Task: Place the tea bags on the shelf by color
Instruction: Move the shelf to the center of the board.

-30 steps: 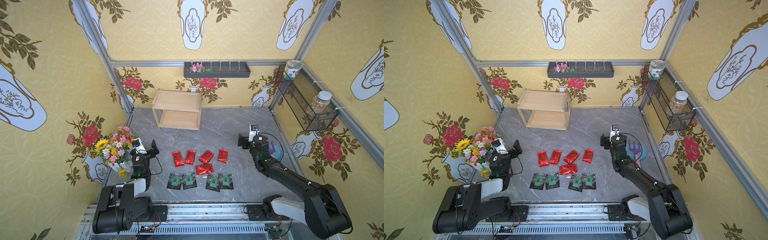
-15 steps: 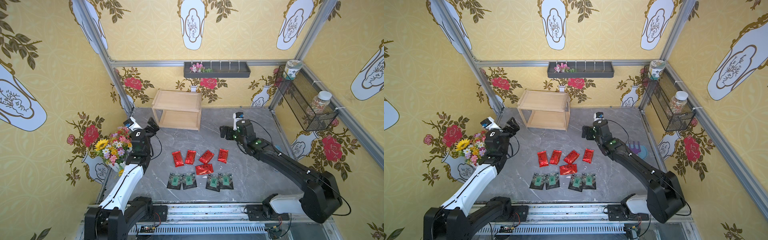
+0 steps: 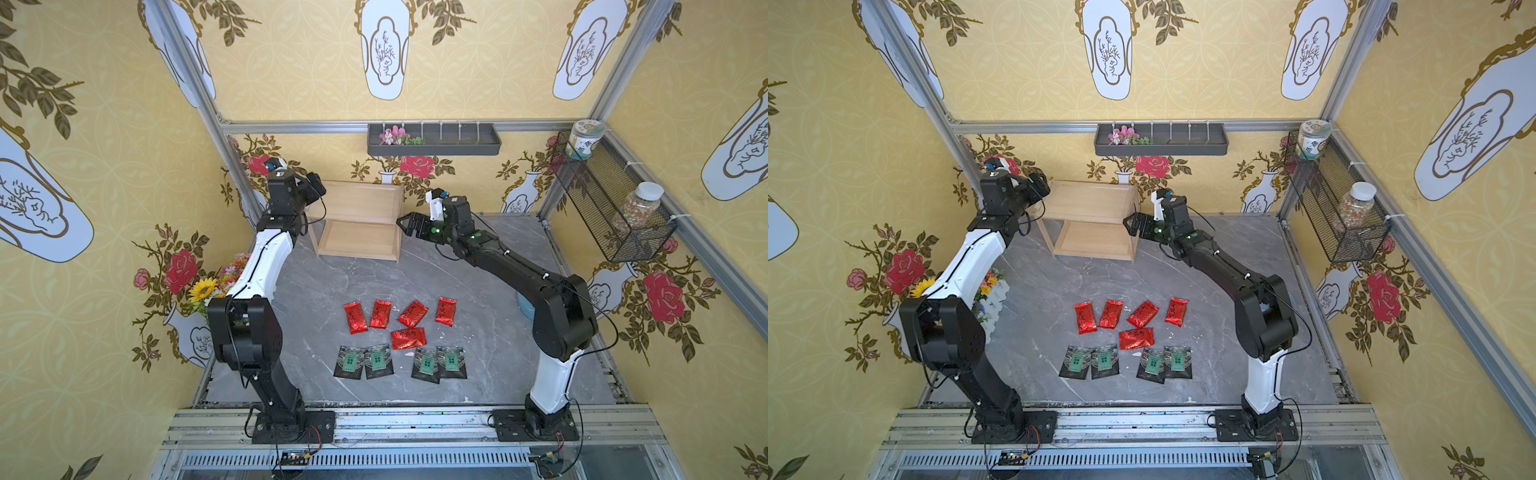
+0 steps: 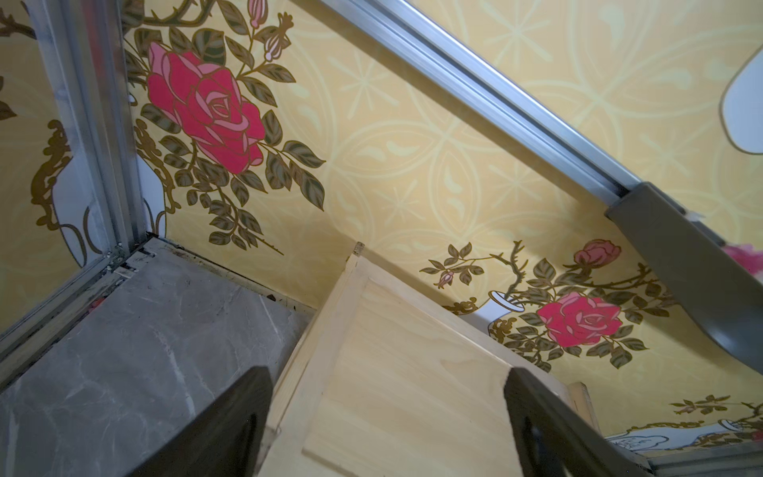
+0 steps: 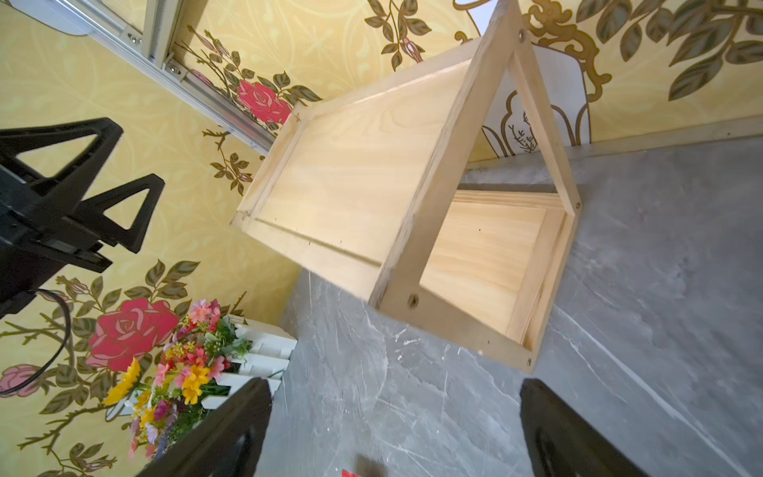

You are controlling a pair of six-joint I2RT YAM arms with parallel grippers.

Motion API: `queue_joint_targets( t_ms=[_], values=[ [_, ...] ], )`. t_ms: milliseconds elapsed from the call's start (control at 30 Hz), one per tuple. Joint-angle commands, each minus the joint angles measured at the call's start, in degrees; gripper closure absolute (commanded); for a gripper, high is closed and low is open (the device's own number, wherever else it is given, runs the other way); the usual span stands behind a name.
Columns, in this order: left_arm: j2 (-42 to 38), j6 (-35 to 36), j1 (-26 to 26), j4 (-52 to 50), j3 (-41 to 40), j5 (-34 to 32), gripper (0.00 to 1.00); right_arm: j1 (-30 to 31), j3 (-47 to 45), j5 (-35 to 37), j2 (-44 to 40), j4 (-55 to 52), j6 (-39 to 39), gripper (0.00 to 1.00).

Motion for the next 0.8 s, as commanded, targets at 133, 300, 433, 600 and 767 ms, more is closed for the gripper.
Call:
queue_joint_targets(
  t_ms=[133, 300, 433, 600, 767],
  values=[
    [12.04, 0.83, 2.58, -10.3, 12.9, 7.85, 0.08, -1.07, 11.24, -5.56, 9.39, 2.05, 3.76, 0.03],
    [16.55, 1.11, 3.15, -10.87, 15.14, 14.38, 0.11, -0.76, 16.09, -6.15, 14.08, 2.54, 4.82, 0.02],
    [17.87, -1.62, 3.12, -10.26, 14.24, 21.91, 0.16, -0.65, 16.7, -6.73, 15.45, 3.75, 5.54, 0.04],
    [16.98, -2.39, 1.86, -9.33, 10.89, 27.71, 0.25, -0.91, 14.69, -6.14, 14.45, 5.27, 5.32, 0.16],
    [12.76, -2.01, -0.68, -6.85, 5.52, 28.39, 0.27, -2.45, 9.63, -4.58, 10.96, 7.09, 5.18, 0.28]
  ],
)
